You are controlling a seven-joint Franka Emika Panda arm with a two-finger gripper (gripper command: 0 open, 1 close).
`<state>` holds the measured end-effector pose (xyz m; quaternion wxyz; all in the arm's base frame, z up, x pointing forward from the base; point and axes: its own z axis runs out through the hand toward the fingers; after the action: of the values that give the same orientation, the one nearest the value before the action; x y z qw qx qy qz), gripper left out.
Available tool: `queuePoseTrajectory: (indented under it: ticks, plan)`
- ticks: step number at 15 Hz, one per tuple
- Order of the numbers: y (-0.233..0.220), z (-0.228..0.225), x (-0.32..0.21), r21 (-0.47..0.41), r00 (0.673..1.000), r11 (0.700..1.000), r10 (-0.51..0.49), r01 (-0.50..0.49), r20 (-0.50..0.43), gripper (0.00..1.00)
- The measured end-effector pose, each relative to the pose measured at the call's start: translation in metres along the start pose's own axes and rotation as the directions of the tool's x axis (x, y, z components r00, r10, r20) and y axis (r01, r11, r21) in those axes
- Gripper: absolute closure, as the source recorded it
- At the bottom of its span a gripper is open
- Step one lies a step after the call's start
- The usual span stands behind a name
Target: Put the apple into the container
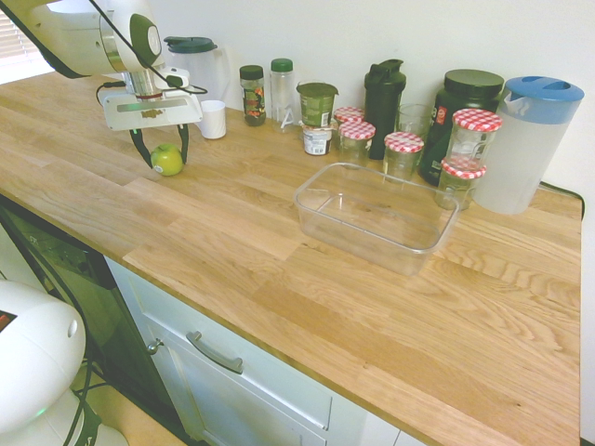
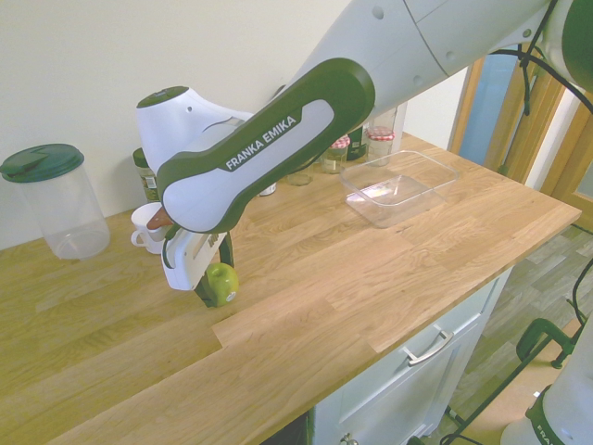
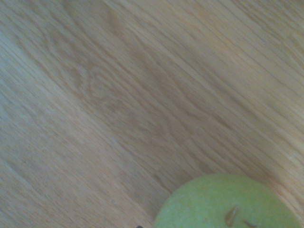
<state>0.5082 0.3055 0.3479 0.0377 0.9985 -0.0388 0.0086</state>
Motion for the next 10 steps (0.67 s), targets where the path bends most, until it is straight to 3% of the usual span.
queuePoseTrajectory:
  ticks: [3,6,10]
  plan:
    - [-0.001,-0.005,0.001,0.022,1.000,1.000,0.022,-0.023,0.008,1.00]
    - [0.013,-0.059,0.017,0.068,0.993,0.991,0.116,-0.115,-0.012,1.00]
    - [0.108,-0.144,0.045,0.043,0.933,0.933,0.360,-0.358,-0.030,1.00]
